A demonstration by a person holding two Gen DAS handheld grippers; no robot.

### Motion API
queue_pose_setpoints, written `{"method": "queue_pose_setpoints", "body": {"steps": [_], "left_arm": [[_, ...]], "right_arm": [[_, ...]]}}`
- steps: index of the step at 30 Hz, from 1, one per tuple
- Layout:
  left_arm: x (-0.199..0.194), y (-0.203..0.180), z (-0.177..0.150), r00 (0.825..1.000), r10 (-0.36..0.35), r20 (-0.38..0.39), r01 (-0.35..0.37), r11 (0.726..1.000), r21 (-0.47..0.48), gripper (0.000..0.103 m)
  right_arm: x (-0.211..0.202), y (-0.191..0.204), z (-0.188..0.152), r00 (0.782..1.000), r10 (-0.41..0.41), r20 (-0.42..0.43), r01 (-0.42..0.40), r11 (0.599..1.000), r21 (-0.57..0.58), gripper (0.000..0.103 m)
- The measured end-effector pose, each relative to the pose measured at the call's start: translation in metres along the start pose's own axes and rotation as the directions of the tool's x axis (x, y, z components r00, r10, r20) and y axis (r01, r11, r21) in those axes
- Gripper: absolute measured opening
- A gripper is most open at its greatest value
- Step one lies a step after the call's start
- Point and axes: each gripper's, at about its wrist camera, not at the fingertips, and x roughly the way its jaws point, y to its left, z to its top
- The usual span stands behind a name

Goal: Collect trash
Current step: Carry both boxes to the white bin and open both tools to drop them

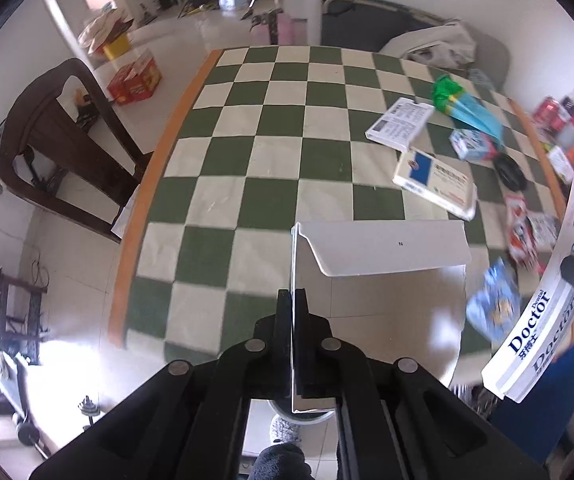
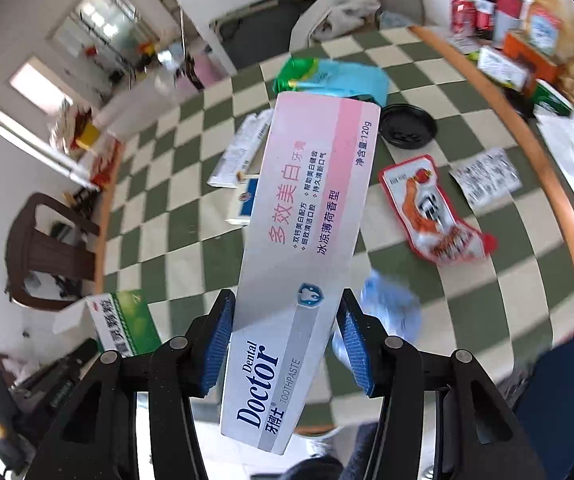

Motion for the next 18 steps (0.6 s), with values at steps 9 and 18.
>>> {"method": "queue_pose_setpoints", "body": {"steps": [9,18], "left_arm": [[-0.015,0.04,-0.113,0.985,-0.096,-0.144,0.104,0.993,0.046,0.0],[0.095,0.032,-0.23,0.921,-0.115,-0.372,0.113,0.993,-0.026,0.0]], "right_arm": [[-0.059,0.015,-0.149,0.997,0.054,-0.054,-0.054,0.999,0.002,0.054],[0.019,-0.022,-0.3,0.935,0.077,-0.346,-0.074,0.997,0.02,0.054]]}}
